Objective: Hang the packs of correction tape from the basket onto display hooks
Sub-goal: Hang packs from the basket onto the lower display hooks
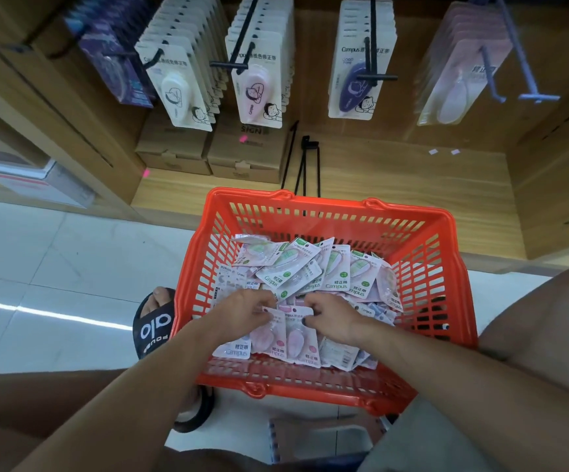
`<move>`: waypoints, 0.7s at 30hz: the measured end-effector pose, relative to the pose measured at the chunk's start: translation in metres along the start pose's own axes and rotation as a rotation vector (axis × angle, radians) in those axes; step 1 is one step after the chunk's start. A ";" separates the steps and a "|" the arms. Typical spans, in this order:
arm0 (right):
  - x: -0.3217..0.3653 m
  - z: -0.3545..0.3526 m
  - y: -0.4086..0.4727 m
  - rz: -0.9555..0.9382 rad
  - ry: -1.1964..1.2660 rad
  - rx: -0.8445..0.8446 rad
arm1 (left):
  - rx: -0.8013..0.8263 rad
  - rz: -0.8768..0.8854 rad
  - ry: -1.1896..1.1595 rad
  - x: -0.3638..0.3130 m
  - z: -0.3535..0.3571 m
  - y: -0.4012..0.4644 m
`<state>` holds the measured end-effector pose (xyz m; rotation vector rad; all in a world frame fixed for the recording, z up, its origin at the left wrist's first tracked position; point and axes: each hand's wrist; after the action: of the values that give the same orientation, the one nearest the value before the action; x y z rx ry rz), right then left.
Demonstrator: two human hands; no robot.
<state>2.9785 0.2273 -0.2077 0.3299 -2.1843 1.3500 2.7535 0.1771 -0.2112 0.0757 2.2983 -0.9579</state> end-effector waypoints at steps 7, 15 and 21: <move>-0.014 -0.002 -0.006 -0.016 -0.390 -0.132 | -0.002 0.004 -0.290 -0.012 -0.007 -0.007; -0.017 0.001 -0.007 -0.098 -0.334 -0.115 | 0.152 -0.051 -0.211 -0.026 0.030 -0.011; -0.019 0.004 -0.014 -0.061 -0.233 -0.001 | 0.076 -0.120 -0.290 -0.023 0.030 -0.015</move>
<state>2.9990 0.2154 -0.2091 0.5750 -2.3416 1.3335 2.7837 0.1506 -0.2051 -0.1617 2.0183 -1.0428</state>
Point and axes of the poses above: each hand's wrist, its own y-axis towards the middle knuckle, its own z-axis out of the palm, x = y × z, and after that the axes turned 9 degrees about x, right-handed
